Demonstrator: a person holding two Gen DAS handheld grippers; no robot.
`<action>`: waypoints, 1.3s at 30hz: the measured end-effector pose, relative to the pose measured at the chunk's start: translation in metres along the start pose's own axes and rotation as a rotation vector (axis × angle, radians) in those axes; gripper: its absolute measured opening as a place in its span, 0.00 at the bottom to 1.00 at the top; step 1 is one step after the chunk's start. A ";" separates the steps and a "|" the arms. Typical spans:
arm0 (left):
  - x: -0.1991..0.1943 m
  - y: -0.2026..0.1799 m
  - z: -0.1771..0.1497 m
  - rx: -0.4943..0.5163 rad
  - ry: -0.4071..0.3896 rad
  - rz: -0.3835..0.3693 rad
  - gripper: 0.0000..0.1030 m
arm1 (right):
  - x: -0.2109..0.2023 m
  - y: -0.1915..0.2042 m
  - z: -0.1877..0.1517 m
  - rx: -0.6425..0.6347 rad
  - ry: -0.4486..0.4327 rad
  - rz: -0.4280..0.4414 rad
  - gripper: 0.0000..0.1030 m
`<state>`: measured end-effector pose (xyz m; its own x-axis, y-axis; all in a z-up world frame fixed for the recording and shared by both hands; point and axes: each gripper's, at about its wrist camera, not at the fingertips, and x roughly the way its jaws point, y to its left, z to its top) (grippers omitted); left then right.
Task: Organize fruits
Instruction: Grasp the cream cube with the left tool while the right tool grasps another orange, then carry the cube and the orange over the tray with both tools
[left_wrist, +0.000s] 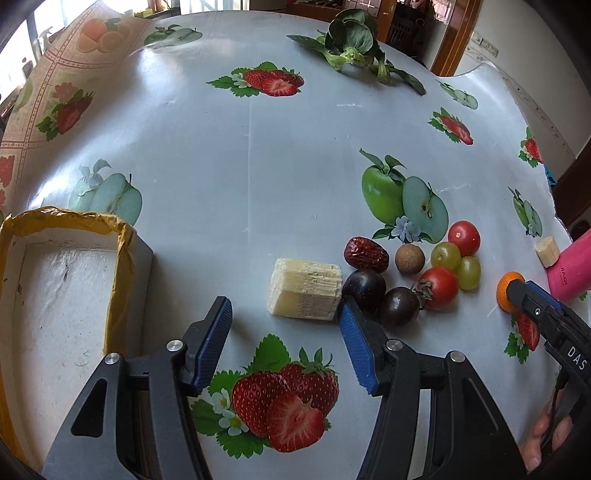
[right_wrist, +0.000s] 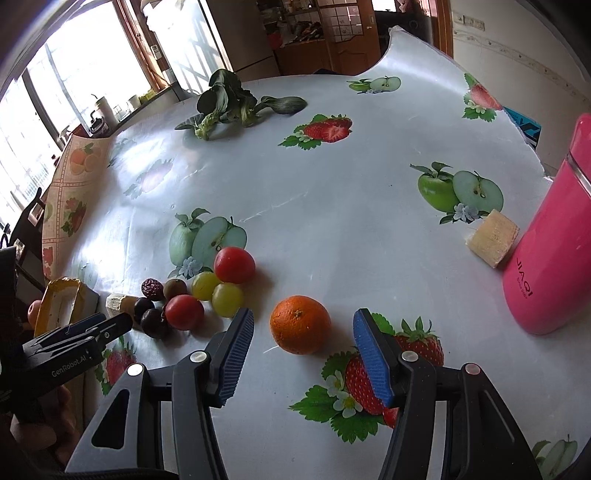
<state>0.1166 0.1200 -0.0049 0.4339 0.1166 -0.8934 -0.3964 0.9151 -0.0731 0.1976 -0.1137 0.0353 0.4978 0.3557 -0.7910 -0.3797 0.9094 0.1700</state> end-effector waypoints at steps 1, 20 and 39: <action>0.001 0.001 0.000 -0.002 -0.008 0.012 0.57 | 0.004 0.000 0.000 -0.002 0.006 0.000 0.55; -0.040 0.013 -0.019 -0.019 -0.022 -0.068 0.31 | -0.030 0.020 -0.033 -0.033 0.009 0.018 0.35; -0.144 0.031 -0.086 -0.031 -0.098 -0.036 0.31 | -0.123 0.079 -0.096 -0.221 -0.051 -0.010 0.35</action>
<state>-0.0279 0.0981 0.0837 0.5247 0.1222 -0.8425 -0.4036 0.9070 -0.1198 0.0315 -0.1061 0.0894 0.5387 0.3625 -0.7605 -0.5332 0.8456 0.0254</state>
